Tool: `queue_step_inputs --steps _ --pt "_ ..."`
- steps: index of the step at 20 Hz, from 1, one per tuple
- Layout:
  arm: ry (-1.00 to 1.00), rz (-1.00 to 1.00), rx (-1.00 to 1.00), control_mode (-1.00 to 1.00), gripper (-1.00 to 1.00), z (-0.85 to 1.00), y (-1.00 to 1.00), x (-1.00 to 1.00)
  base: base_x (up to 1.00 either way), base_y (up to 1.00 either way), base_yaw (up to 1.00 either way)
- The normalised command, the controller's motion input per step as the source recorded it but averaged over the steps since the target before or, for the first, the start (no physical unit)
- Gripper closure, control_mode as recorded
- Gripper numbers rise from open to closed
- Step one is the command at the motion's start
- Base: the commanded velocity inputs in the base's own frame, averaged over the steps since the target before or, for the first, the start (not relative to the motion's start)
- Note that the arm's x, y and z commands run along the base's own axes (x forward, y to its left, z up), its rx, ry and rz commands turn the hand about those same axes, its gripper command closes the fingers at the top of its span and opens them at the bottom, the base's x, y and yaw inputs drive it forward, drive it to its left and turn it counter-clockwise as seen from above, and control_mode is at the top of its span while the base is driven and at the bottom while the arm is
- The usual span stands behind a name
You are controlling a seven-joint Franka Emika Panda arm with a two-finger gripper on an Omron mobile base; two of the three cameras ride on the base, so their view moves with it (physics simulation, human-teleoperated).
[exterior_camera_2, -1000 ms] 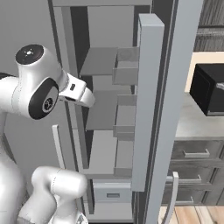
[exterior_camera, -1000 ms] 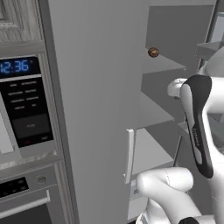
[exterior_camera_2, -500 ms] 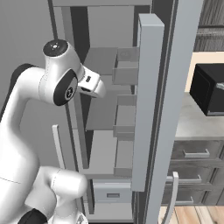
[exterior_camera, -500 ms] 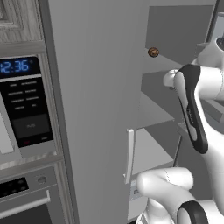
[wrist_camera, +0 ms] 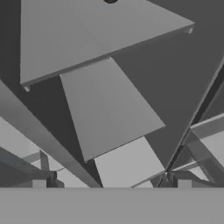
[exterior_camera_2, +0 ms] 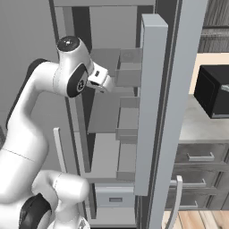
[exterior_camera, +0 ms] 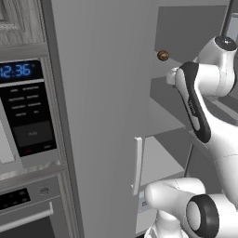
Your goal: Take the tomato and potato out of the freezer and place them in the tupperware container on the counter. Then put the tupperware containing the vegetables back in the freezer.
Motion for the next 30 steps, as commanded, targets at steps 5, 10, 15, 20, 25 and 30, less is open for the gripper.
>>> queue_step_inputs --steps 5,10,15,20,25,30 --pt "0.00 0.00 0.02 -1.00 -1.00 0.00 -0.16 0.53 0.00 0.00 0.00" --pt "0.02 0.00 0.03 -1.00 -1.00 0.00 -0.20 0.47 0.00 0.00 0.00" --pt "0.02 0.00 0.00 -1.00 -1.00 0.00 -0.03 0.49 0.00 0.00 0.00" --pt "0.01 0.00 0.01 -1.00 -1.00 0.02 -0.12 0.43 0.00 0.00 0.00" --pt "0.01 0.00 0.05 -1.00 -1.00 0.12 -0.20 0.41 0.00 0.00 0.00" --pt "0.02 0.00 0.06 -1.00 -1.00 0.27 -0.25 0.30 0.00 0.00 0.00"
